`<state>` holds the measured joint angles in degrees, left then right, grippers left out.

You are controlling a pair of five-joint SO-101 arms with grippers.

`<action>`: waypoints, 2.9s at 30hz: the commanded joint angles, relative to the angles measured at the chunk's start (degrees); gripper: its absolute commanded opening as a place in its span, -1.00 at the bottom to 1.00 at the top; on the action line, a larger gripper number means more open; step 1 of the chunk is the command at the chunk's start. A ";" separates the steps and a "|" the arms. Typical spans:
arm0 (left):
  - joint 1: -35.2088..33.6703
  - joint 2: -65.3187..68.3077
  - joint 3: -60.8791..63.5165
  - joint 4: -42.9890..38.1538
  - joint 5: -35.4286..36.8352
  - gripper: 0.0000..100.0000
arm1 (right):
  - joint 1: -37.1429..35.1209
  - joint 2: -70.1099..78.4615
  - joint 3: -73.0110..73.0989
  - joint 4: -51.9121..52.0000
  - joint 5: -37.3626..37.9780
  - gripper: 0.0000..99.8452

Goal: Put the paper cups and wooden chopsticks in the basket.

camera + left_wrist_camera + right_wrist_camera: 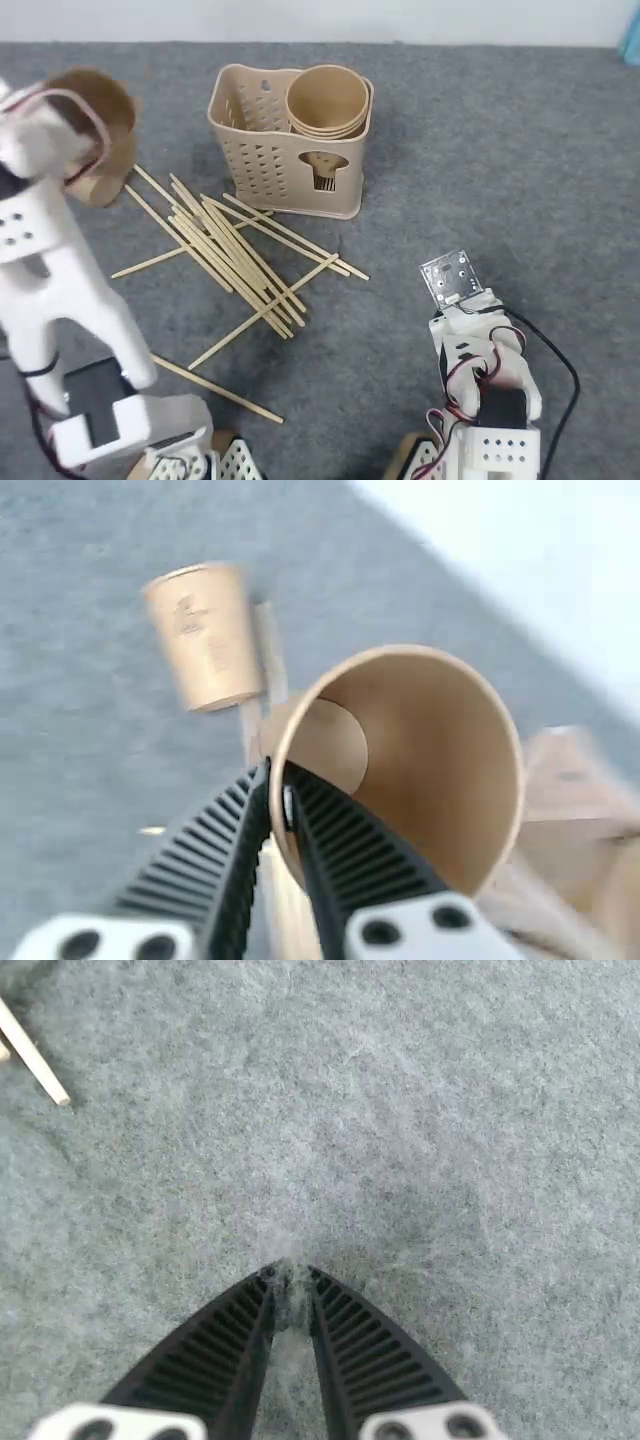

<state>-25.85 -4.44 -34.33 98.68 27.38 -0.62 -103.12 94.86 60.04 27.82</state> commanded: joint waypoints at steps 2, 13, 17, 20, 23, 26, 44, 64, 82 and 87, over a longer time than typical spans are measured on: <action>14.24 0.26 -9.71 1.23 8.70 -0.97 | 0.48 -0.75 0.26 -0.13 0.62 -0.98; 34.37 0.44 -13.23 -10.55 14.59 -0.97 | 0.48 -0.75 0.35 -0.22 0.62 -0.98; 36.31 3.87 -12.62 -11.87 14.59 -0.97 | 0.48 -0.75 0.35 -0.22 0.62 -0.98; 36.13 9.23 -13.05 -12.13 14.59 -0.97 | 0.48 -0.75 0.26 -0.22 0.70 -0.98; 35.78 13.80 -13.05 -11.78 14.59 -0.97 | 0.48 -0.75 0.26 -0.22 0.70 -0.98; 35.60 16.18 -12.70 -11.25 14.59 -0.97 | 0.48 -0.75 0.18 -0.31 0.70 -0.98; 35.25 15.21 -13.85 -8.18 13.80 -0.49 | 0.40 -0.75 0.35 -1.36 0.79 -0.98; 41.67 8.97 -14.20 0.62 -2.99 -0.98 | 0.40 -0.75 0.35 -1.10 0.79 -0.98; 39.47 -18.73 30.29 -30.86 -6.07 -0.98 | 0.22 -0.75 0.44 -1.10 1.67 -0.98; 39.82 -23.82 45.76 -50.20 -6.07 -0.98 | 0.40 -0.75 0.44 -1.01 1.67 -0.98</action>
<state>14.24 -22.90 1.36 64.13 21.93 -0.62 -103.12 94.86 59.87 28.62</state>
